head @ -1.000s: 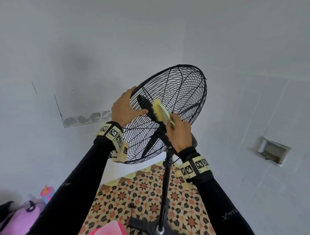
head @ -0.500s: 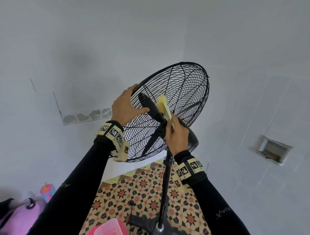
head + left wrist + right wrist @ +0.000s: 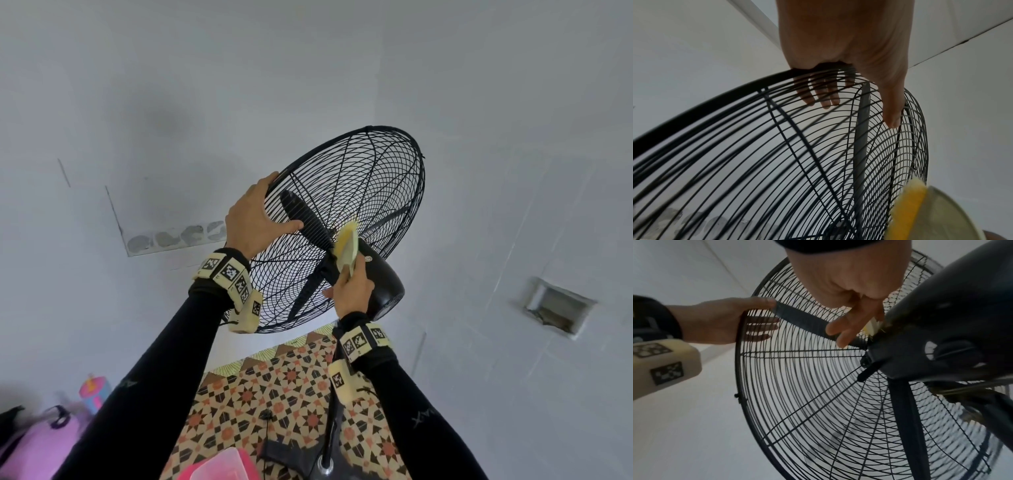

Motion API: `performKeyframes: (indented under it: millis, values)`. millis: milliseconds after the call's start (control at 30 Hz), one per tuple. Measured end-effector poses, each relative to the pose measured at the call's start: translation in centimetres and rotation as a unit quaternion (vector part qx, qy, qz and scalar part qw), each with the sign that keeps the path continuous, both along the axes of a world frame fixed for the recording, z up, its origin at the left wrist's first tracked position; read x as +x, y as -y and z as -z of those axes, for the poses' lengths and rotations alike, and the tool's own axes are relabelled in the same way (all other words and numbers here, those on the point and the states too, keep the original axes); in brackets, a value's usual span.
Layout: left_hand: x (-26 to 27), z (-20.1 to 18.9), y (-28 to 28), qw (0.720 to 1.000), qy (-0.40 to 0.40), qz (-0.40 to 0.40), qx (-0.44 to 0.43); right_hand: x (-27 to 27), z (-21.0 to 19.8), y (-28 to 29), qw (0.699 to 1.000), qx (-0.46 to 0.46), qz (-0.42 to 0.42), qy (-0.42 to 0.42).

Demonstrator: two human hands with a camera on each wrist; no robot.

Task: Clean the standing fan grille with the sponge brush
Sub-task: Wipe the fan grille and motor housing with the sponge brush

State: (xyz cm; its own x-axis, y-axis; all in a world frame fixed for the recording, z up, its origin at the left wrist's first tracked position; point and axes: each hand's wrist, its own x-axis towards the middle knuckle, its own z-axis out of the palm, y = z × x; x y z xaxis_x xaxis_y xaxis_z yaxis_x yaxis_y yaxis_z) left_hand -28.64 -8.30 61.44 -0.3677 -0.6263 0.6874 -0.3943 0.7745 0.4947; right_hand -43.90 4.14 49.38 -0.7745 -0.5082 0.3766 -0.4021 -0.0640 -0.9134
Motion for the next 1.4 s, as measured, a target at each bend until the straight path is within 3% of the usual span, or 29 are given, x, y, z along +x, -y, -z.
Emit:
performKeyframes:
  millis: [100, 267, 433, 600, 767, 967, 1167, 1333, 1400]
  values:
    - [0.1, 0.0, 0.1, 1.000, 0.000, -0.003, -0.001, 1.5, -0.8, 0.7, 0.999, -0.031, -0.018, 0.019]
    - [0.0, 0.2, 0.1, 1.000, -0.002, 0.000, -0.008, 3.6, -1.0, -0.9, 0.990, -0.126, -0.020, -0.054]
    - [-0.1, 0.1, 0.1, 1.000, 0.001, -0.002, -0.008, 2.4, -1.1, 0.4, 0.997, -0.069, 0.000, 0.027]
    - [0.0, 0.2, 0.4, 1.000, 0.001, -0.004, -0.007, 4.2, -0.9, -0.9, 0.988, -0.140, -0.040, -0.050]
    - [-0.3, 0.1, 0.1, 1.000, -0.002, 0.001, -0.010, 2.2, -1.3, -0.3, 0.998, -0.067, 0.004, 0.006]
    - [0.3, 0.3, 0.3, 1.000, -0.010, 0.007, -0.005, 3.4, -1.0, -2.1, 0.988, -0.108, -0.050, -0.101]
    - [0.2, -0.2, -0.6, 1.000, 0.002, -0.009, -0.002, 1.1, -1.3, -0.1, 0.999, -0.023, -0.035, 0.027]
    - [0.5, -0.2, -0.6, 1.000, 0.005, 0.002, 0.007, 3.2, -1.7, -1.0, 0.990, -0.093, -0.046, -0.099]
    - [0.7, -0.3, -0.9, 1.000, 0.003, 0.023, 0.013, 2.6, -1.5, -1.2, 0.995, -0.076, -0.017, -0.061]
